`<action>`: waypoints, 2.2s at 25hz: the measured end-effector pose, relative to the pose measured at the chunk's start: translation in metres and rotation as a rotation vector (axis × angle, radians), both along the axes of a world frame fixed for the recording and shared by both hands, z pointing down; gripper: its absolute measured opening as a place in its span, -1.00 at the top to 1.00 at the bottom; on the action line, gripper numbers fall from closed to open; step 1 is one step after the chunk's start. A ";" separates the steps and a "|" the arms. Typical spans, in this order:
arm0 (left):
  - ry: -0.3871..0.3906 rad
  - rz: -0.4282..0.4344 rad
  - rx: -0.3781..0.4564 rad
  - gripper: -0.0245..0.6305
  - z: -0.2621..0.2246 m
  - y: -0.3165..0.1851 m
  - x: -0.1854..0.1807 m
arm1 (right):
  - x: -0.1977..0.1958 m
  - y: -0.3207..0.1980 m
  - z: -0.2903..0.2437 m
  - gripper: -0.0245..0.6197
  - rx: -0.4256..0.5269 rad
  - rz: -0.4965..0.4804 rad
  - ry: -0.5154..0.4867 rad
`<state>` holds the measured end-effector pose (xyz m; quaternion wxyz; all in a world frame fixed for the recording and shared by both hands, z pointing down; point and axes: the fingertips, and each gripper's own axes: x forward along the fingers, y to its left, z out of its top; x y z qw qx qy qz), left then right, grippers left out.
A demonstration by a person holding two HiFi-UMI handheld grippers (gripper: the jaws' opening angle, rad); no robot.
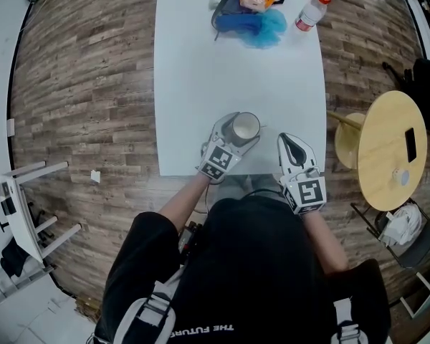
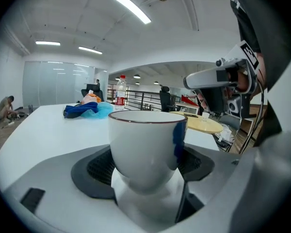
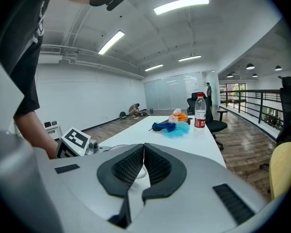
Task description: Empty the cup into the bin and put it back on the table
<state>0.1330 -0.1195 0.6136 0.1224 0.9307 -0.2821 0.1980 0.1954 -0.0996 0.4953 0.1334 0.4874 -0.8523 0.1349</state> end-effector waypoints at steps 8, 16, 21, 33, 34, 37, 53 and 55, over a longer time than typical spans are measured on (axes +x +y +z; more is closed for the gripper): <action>0.102 -0.066 -0.009 -0.27 -0.060 -0.007 -0.012 | -0.010 -0.006 -0.012 0.87 0.041 -0.054 0.005; 0.095 -0.141 0.040 -0.27 -0.123 -0.009 -0.038 | -0.042 -0.023 -0.034 0.85 0.082 -0.139 -0.075; 0.069 -0.207 0.077 -0.27 -0.145 -0.007 -0.061 | -0.079 -0.028 -0.046 0.55 0.104 -0.264 -0.119; 0.050 -0.386 0.106 -0.27 -0.162 0.014 -0.132 | -0.177 -0.031 -0.065 0.73 0.163 -0.502 -0.124; 0.045 -0.415 0.105 -0.27 -0.161 0.017 -0.143 | -0.189 -0.028 -0.063 0.74 0.152 -0.535 -0.121; 0.058 -0.515 0.091 -0.27 -0.158 0.032 -0.179 | -0.227 -0.016 -0.057 0.74 0.097 -0.631 -0.151; 0.228 -0.998 -0.265 -0.27 -0.072 0.183 -0.340 | -0.406 0.128 0.037 0.75 -0.320 -1.086 -0.009; 0.243 -1.029 -0.313 -0.27 -0.057 0.196 -0.351 | -0.419 0.141 0.052 0.75 -0.346 -1.113 0.014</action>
